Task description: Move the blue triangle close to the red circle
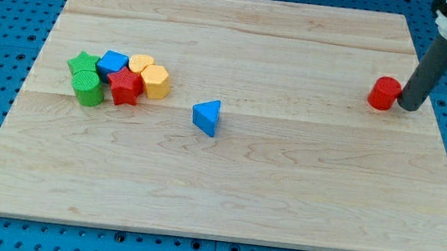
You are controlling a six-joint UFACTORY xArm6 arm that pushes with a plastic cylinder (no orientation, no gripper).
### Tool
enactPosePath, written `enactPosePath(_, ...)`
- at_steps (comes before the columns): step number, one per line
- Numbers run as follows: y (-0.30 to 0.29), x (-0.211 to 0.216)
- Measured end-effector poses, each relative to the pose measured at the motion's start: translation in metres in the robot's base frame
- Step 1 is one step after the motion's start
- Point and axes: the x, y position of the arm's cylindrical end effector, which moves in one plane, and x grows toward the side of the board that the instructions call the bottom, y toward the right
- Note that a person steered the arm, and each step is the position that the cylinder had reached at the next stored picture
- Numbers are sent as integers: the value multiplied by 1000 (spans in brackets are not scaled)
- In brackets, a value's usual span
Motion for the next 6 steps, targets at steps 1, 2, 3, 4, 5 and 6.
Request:
enactPosePath(1, 3, 38)
enactPosePath(2, -70, 114)
enactPosePath(3, -194, 122)
enactPosePath(4, -234, 112)
enactPosePath(5, -235, 73)
enactPosePath(6, -270, 91)
